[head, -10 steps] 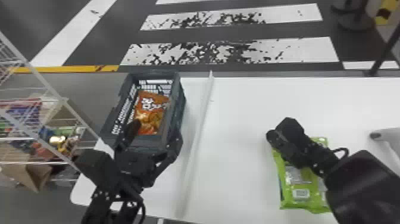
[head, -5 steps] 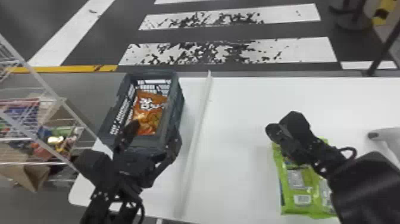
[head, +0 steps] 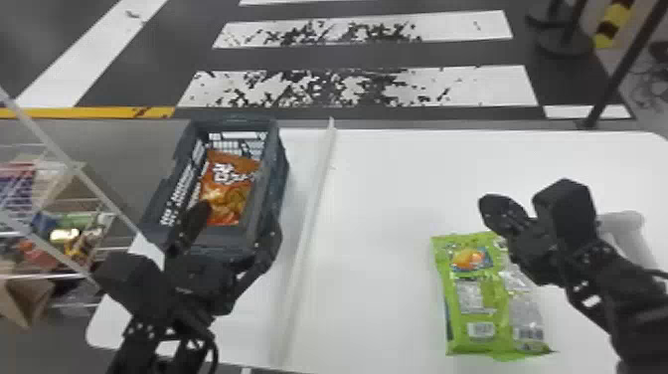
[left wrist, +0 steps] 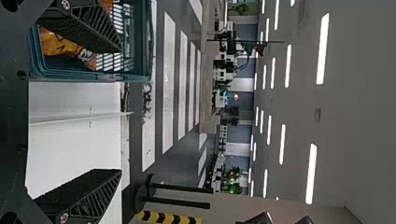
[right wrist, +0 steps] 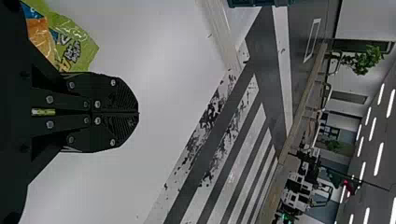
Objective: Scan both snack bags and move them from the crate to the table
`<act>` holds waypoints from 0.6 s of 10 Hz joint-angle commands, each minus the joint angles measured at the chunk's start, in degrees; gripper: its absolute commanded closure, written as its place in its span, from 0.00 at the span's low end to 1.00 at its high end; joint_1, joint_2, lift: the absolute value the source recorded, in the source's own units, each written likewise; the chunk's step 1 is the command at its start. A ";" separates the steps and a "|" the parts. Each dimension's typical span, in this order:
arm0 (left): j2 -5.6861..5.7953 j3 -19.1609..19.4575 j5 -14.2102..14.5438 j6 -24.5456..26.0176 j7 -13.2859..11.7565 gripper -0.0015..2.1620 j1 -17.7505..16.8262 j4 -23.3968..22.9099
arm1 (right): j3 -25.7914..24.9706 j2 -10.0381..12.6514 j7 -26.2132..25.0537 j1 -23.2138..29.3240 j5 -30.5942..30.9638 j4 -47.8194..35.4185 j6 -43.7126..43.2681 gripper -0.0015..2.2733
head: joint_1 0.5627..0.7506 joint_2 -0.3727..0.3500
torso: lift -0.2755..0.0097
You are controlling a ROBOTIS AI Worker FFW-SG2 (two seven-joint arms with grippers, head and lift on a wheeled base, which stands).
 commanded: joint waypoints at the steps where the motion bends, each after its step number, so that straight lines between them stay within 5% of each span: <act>1: 0.05 -0.09 0.35 -0.29 -0.35 0.04 -0.48 0.26 | -5.60 0.17 -0.08 5.14 -4.66 -2.98 -1.27 0.89 | 0.70 0.68 | 0.66; 3: 0.22 0.18 0.79 -0.64 -0.71 0.04 -0.74 0.00 | -11.58 0.61 0.01 9.18 -9.32 -4.12 -1.63 0.62 | 0.70 0.59 | 0.66; 4: 0.22 0.53 0.97 -0.64 -0.71 0.04 -0.83 0.00 | -14.75 0.87 0.09 10.32 -11.60 -3.94 -1.45 0.24 | 0.70 0.54 | 0.66; 5: 0.22 0.62 1.23 -0.64 -0.79 0.04 -1.09 0.26 | -17.82 0.87 0.36 10.94 -12.22 -3.59 -1.45 0.04 | 0.70 0.52 | 0.66; 6: 0.22 0.62 1.41 -0.64 -0.79 0.04 -1.36 0.79 | -20.11 0.87 0.27 11.03 -12.22 -2.89 -1.27 0.04 | 0.70 0.47 | 0.66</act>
